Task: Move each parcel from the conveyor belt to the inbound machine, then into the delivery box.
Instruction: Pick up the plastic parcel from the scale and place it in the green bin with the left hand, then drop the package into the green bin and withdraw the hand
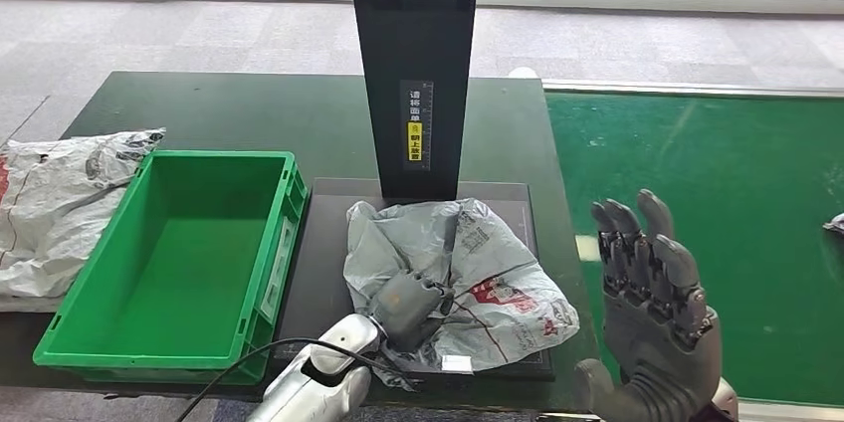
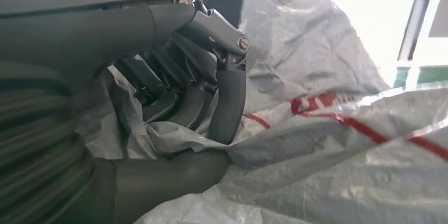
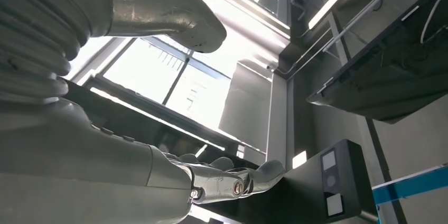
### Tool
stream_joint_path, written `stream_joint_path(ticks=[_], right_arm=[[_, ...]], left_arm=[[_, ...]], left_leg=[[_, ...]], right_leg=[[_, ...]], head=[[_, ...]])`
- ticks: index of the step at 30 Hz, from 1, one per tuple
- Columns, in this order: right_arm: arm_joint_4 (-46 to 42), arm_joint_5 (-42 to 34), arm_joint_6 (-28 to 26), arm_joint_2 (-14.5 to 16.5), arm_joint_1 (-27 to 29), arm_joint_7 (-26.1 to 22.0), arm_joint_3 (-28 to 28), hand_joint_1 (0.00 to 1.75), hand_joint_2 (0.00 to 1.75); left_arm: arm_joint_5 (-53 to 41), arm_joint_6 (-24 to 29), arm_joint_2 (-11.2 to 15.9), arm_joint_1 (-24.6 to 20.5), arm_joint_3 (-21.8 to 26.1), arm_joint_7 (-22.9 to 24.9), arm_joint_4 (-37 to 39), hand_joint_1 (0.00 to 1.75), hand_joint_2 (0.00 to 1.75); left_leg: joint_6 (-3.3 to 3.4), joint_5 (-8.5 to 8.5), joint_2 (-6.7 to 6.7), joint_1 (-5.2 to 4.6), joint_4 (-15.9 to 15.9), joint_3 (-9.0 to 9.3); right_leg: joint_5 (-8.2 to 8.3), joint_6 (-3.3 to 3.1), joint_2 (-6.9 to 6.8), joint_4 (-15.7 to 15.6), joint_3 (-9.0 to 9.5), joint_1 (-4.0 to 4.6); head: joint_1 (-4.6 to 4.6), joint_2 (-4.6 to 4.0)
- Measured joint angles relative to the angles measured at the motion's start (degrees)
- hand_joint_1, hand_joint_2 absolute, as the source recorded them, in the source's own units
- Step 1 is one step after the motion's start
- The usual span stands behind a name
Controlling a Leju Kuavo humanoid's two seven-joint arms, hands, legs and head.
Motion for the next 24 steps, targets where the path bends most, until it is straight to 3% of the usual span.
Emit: stream_joint_path(ticks=[4, 10, 17, 24], right_arm=[[-0.96, 1.12, -3.67, 0.15, 1.37, -0.05, 0.04, 0.00, 1.75], [-1.15, 0.66, -4.71, 0.15, 1.77, -0.07, 0.17, 0.00, 1.75], [-1.13, 0.06, -4.58, 0.15, 1.71, -0.04, 0.17, 0.00, 1.75], [-1.10, -0.46, -3.87, 0.15, 1.52, 0.00, 0.17, 0.00, 1.75]], left_arm=[[19.98, 12.17, -0.50, 1.97, 5.64, -11.81, -7.50, 1.75, 1.75], [27.57, 15.77, -0.69, 5.58, 9.99, -17.11, -20.02, 1.75, 1.75], [32.71, 18.68, -0.70, 8.85, 11.33, -20.35, -28.03, 1.75, 1.75], [33.82, 20.19, -0.19, 12.77, 11.34, -20.56, -38.06, 1.75, 1.75]], left_leg=[[-0.08, 0.34, 0.06, 0.01, 0.05, -0.34], [-0.14, 0.35, 0.08, 0.03, 0.02, -0.56], [-0.13, 0.35, 0.07, 0.03, 0.02, -0.67], [-0.13, 0.35, 0.06, 0.03, 0.02, -0.68]], right_leg=[[0.36, -0.07, 0.14, 0.06, -0.75, 0.03], [0.35, -0.09, 0.20, 0.06, -1.00, 0.04], [0.33, -0.10, 0.15, 0.06, -1.05, 0.04], [0.33, -0.10, 0.13, 0.06, -1.08, 0.04]], head=[[0.00, 0.00], [0.00, 0.00], [0.00, 0.00], [0.00, 0.00]])
